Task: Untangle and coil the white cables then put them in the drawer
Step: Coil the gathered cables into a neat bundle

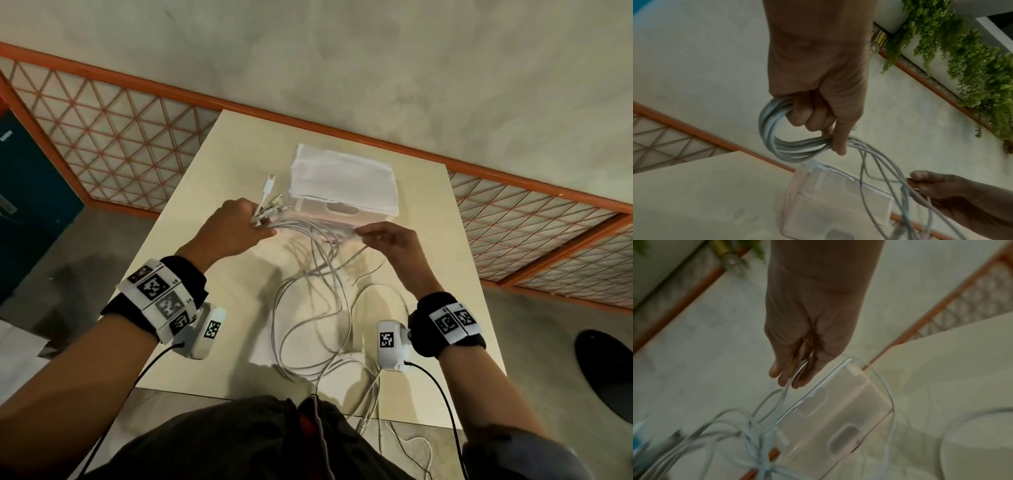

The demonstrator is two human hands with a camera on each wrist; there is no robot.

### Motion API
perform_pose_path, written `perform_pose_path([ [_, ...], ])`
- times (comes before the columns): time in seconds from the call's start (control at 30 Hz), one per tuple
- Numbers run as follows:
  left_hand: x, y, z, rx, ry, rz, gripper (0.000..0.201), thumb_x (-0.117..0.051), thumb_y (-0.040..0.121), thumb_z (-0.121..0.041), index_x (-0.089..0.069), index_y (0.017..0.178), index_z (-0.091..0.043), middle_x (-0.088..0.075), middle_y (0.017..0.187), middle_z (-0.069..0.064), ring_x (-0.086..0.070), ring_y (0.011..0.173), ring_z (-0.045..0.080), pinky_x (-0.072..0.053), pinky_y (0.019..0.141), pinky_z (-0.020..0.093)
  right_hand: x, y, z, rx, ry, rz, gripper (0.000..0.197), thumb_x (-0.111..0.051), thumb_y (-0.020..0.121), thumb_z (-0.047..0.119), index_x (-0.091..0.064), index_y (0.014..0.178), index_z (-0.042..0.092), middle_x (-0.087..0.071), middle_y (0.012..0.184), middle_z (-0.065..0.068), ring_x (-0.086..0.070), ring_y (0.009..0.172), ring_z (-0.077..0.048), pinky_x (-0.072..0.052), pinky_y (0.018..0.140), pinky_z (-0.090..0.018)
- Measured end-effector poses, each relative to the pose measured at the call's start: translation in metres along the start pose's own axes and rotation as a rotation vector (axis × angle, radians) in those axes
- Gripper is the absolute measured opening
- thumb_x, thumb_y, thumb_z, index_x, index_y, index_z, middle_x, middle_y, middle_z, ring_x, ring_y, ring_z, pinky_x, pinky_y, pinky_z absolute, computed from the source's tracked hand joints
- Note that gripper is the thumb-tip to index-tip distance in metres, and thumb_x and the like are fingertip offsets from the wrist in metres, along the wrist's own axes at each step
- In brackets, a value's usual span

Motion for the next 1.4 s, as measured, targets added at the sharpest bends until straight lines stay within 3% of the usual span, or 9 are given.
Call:
perform_pose_path([
  [0.13,0.010,0.000,0.015,0.075,0.029,-0.072,0.022,-0.074,0.079,-0.028,-0.069,0.086,-0.008,-0.061,0.076,0.010,-0.065,0.086,0.034,-0.043,0.069,0.031,0.030,-0.006,-0.023,-0.068,0.093,-0.054,0.029,-0.054,0.079,-0.018,-0.064,0.088,0.008,-0.068,0.092,-0.005,-0.067,0.086,-0.017,-0.055,0.078,-0.025],
  [0.27,0.019,0.000,0.026,0.136,0.038,-0.151,0.024,-0.073,0.080,-0.028,-0.069,0.088,-0.006,-0.068,0.088,0.021,-0.064,0.088,0.035,-0.046,0.073,0.034,0.046,-0.017,-0.046,-0.175,-0.058,-0.108,0.034,-0.046,0.079,-0.024,-0.059,0.083,0.008,-0.060,0.087,-0.007,-0.064,0.065,-0.004,-0.052,0.063,-0.016],
  [0.37,0.024,0.000,0.034,0.167,0.036,-0.193,0.025,-0.073,0.079,-0.030,-0.068,0.085,-0.006,-0.068,0.086,0.022,-0.065,0.087,0.037,-0.051,0.076,0.040,0.060,-0.027,-0.069,-0.296,-0.250,-0.197,0.043,-0.036,0.077,-0.026,-0.058,0.073,0.010,-0.060,0.080,-0.008,-0.061,0.057,-0.007,-0.046,0.057,-0.022],
  [0.63,0.028,-0.002,0.039,0.217,0.030,-0.259,0.028,-0.075,0.077,-0.030,-0.069,0.091,-0.006,-0.068,0.092,0.023,-0.064,0.092,0.038,-0.048,0.076,0.039,0.071,-0.054,-0.103,-0.399,-0.690,-0.157,0.047,-0.042,0.075,-0.016,-0.063,0.061,0.023,-0.071,0.095,-0.014,-0.066,0.087,-0.031,-0.043,0.062,-0.017],
  [0.8,0.028,-0.003,0.035,0.185,0.042,-0.218,0.030,-0.073,0.078,-0.033,-0.069,0.090,-0.007,-0.066,0.085,0.020,-0.064,0.086,0.037,-0.048,0.072,0.038,0.060,-0.060,-0.101,-0.572,-1.029,-0.103,0.045,-0.040,0.084,-0.004,-0.072,0.084,0.027,-0.060,0.113,0.005,-0.043,0.119,-0.029,-0.027,0.097,-0.039],
  [0.9,0.026,-0.005,0.021,0.110,0.037,-0.205,0.028,-0.072,0.079,-0.034,-0.070,0.091,-0.008,-0.068,0.086,0.020,-0.063,0.087,0.038,-0.050,0.072,0.040,0.040,-0.045,-0.077,-0.408,-1.019,-0.170,0.015,-0.059,0.090,0.026,-0.069,0.100,0.024,-0.059,0.123,-0.001,-0.039,0.119,-0.032,-0.025,0.098,-0.042],
  [1.03,0.020,-0.010,-0.010,0.009,0.032,-0.204,0.033,-0.071,0.082,-0.033,-0.069,0.100,-0.006,-0.068,0.093,0.023,-0.062,0.093,0.040,-0.044,0.070,0.036,-0.011,-0.015,-0.025,-0.104,-0.479,-0.036,0.085,-0.069,0.063,0.067,-0.043,0.135,0.029,-0.052,0.135,0.003,-0.043,0.129,-0.014,-0.035,0.105,-0.034],
  [1.2,0.015,-0.016,-0.033,-0.055,0.004,-0.136,0.028,-0.070,0.082,-0.035,-0.070,0.099,-0.013,-0.070,0.089,0.015,-0.063,0.090,0.037,-0.037,0.066,0.028,-0.062,0.022,0.018,0.073,-0.300,0.179,0.122,-0.086,0.061,0.038,0.000,0.148,0.038,-0.019,0.157,-0.001,-0.020,0.142,-0.006,-0.026,0.111,-0.025],
  [1.4,0.023,-0.020,-0.033,-0.066,-0.118,-0.131,0.024,-0.073,0.079,-0.035,-0.072,0.099,-0.020,-0.068,0.079,0.005,-0.065,0.084,0.030,-0.049,0.073,0.034,-0.065,0.028,0.002,0.006,-0.281,0.100,0.059,-0.085,0.063,0.041,-0.061,0.115,0.027,-0.066,0.105,0.001,-0.064,0.098,-0.016,-0.050,0.088,-0.031],
])
Point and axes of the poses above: each hand's wrist, its own y-axis towards the middle knuckle, its own x-axis out of the back of the hand, z = x × y, the point moved 2 cm from there along y, towards the middle knuckle
